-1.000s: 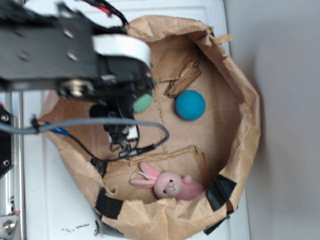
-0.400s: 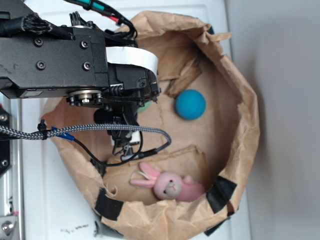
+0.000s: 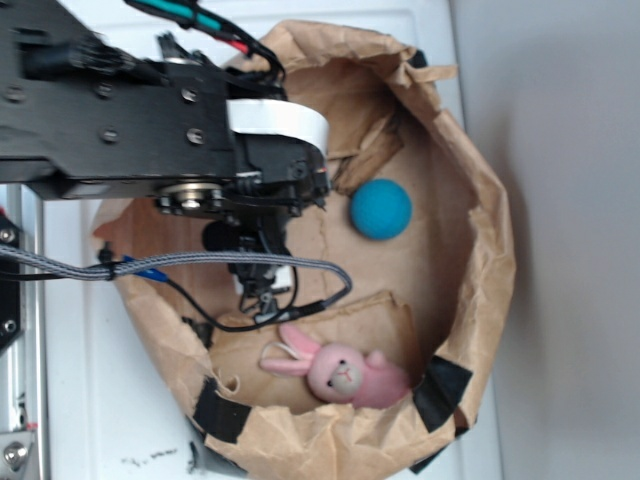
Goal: Grab the green ball.
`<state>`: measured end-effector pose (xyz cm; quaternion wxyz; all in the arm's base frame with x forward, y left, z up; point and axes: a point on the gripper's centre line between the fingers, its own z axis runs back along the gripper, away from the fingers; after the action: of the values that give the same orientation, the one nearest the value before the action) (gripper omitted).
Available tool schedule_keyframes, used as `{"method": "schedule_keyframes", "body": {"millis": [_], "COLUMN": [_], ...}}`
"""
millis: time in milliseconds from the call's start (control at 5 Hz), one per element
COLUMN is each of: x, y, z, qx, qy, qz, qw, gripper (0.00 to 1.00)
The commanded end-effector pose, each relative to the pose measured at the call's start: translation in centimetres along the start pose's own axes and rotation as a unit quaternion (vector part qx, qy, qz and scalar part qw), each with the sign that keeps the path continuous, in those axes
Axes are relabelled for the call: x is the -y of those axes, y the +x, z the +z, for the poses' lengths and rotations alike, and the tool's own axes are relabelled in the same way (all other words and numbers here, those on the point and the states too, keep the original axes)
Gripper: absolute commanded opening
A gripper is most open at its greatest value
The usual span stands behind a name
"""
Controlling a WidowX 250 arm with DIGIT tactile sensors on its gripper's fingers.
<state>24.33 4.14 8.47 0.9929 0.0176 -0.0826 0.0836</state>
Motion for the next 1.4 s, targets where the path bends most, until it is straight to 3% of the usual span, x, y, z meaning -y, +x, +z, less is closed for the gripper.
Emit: {"method": "schedule_keyframes", "body": {"millis": [0, 200, 600, 800, 1200], "x": [-3.1, -3.8, -4.6, -4.6, -4.6], "y": [1.5, 1.3, 0.2, -0.9, -1.5], "z": [-1.1, -1.4, -2.8, -3.8, -4.9], "qx": [0.040, 0.045, 0.061, 0.064, 0.066], "qy": [-0.012, -0.021, -0.010, -0.007, 0.000], "qz": [0.018, 0.014, -0.006, 0.002, 0.020], "qw": [0.999, 0.999, 0.998, 0.998, 0.998], "gripper": [1.00, 1.00, 1.00, 0.00, 0.00]}}
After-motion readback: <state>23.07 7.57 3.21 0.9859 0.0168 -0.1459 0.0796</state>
